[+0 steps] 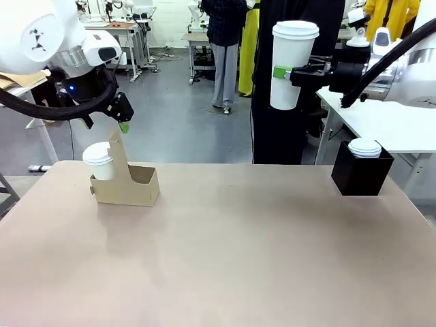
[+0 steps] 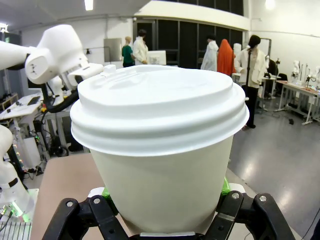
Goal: Pour a drink into a cup and package it in a carrier.
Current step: Position the Cup Carrier in the center of the table.
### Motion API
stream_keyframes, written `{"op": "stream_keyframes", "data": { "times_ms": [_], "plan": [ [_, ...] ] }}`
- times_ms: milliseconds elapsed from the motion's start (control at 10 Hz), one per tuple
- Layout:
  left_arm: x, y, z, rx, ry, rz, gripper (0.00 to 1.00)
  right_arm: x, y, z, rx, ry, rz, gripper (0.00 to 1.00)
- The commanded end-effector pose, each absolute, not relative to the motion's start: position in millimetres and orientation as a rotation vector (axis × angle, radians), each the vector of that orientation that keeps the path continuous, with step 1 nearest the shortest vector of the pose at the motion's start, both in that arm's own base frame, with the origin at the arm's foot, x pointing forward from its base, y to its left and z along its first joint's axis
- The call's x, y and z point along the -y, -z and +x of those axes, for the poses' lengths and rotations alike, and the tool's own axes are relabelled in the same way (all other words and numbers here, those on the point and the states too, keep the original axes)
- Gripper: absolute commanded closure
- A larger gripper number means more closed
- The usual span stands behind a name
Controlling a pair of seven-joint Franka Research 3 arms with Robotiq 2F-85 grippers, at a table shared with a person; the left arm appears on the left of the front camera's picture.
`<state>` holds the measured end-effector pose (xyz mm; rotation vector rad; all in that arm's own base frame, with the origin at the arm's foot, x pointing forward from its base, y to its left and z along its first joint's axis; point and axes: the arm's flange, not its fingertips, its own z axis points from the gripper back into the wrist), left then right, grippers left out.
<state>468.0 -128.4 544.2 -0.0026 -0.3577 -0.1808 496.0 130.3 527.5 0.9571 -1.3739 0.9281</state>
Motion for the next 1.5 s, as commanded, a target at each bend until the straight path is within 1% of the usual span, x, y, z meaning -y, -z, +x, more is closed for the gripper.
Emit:
{"op": "stream_keyframes", "data": {
  "times_ms": [0, 300, 400, 500, 600, 800, 900, 1000, 1100, 1300, 1400],
  "plan": [
    [130.6, -537.8, 487.9, 0.331, 0.123, 0.018, 0.00, -131.7, -530.5, 495.2, 1.400, -0.927, 0.957, 0.19],
    [126.3, -518.8, 505.8, 0.316, 0.091, 0.030, 0.00, -131.7, -530.5, 495.2, 1.400, -0.927, 0.957, 0.19],
    [125.2, -514.6, 508.7, 0.314, 0.083, 0.048, 0.50, -131.7, -530.5, 495.2, 1.400, -0.927, 0.957, 0.19],
    [126.2, -513.0, 511.8, 0.314, 0.085, 0.053, 0.60, -131.7, -530.5, 495.2, 1.400, -0.927, 0.957, 0.19],
    [126.0, -511.8, 514.2, 0.326, 0.085, 0.052, 1.00, -131.7, -530.5, 495.2, 1.400, -0.927, 0.957, 0.19],
    [125.3, -509.2, 518.6, 0.337, 0.083, 0.056, 1.00, -131.7, -530.5, 495.2, 1.400, -0.927, 0.957, 0.19],
    [124.4, -507.6, 519.1, 0.340, 0.081, 0.056, 0.87, -131.7, -530.5, 495.2, 1.400, -0.927, 0.957, 0.19],
    [122.9, -506.7, 520.8, 0.344, 0.080, 0.056, 0.96, -131.7, -530.5, 495.2, 1.400, -0.927, 0.957, 0.19],
    [123.9, -504.9, 521.9, 0.342, 0.081, 0.056, 1.00, -131.7, -530.5, 495.2, 1.400, -0.927, 0.957, 0.19],
    [123.8, -502.5, 524.3, 0.337, 0.094, 0.060, 1.00, -131.7, -530.5, 495.2, 1.400, -0.927, 0.957, 0.19],
    [125.0, -502.0, 525.5, 0.311, 0.055, 0.056, 1.00, -131.7, -530.5, 495.2, 1.400, -0.927, 0.957, 0.19]
  ]
}}
